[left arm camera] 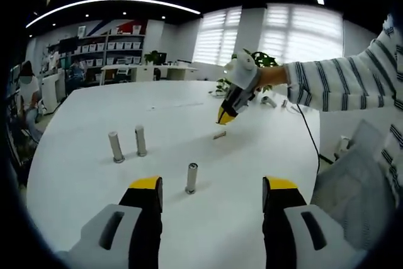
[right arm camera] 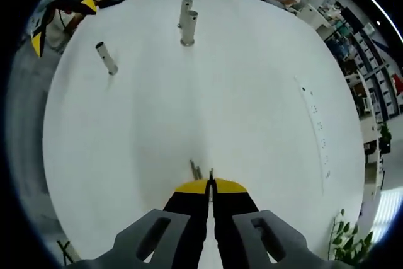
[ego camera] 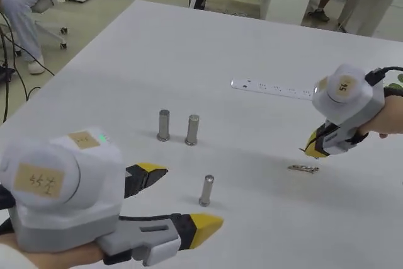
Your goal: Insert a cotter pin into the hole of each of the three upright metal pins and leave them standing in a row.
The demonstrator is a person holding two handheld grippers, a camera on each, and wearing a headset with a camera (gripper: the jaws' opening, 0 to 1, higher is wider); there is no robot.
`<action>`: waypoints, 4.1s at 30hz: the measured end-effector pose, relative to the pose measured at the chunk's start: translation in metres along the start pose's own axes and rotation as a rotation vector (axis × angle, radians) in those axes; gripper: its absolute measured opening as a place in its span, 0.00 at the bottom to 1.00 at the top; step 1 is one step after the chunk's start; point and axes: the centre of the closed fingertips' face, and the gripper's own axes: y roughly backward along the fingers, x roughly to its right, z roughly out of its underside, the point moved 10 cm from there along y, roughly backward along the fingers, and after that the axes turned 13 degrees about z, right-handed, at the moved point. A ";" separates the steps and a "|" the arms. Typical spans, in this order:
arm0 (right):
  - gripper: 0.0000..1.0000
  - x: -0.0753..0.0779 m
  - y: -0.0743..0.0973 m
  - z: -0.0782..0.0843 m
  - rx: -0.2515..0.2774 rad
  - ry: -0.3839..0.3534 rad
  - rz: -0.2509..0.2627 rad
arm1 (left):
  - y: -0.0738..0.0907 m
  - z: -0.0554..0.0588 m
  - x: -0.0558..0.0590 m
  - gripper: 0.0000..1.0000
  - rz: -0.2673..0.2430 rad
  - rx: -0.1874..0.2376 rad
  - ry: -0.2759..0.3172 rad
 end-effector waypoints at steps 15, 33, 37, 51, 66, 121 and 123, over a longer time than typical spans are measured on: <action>0.02 -0.028 0.029 -0.004 0.161 -0.051 0.116 | -0.010 -0.014 -0.004 0.59 0.046 0.050 0.020; 0.02 -0.069 0.063 -0.016 0.325 -0.050 0.251 | -0.022 -0.031 -0.015 0.33 0.100 0.053 0.051; 0.02 -0.082 0.070 -0.016 0.352 -0.053 0.276 | -0.029 -0.030 -0.016 0.31 0.106 0.057 0.092; 0.02 -0.125 0.089 -0.026 0.442 -0.035 0.342 | -0.054 -0.032 -0.006 0.16 0.191 0.080 0.217; 0.02 -0.150 0.091 -0.050 0.457 0.110 0.365 | -0.070 -0.027 -0.002 0.09 0.288 0.021 0.282; 0.03 -0.164 0.092 -0.056 0.502 0.097 0.312 | -0.066 -0.022 0.001 0.00 0.356 -0.036 0.354; 0.03 -0.164 0.092 -0.056 0.508 0.096 0.312 | -0.066 -0.022 0.001 0.00 0.356 -0.035 0.351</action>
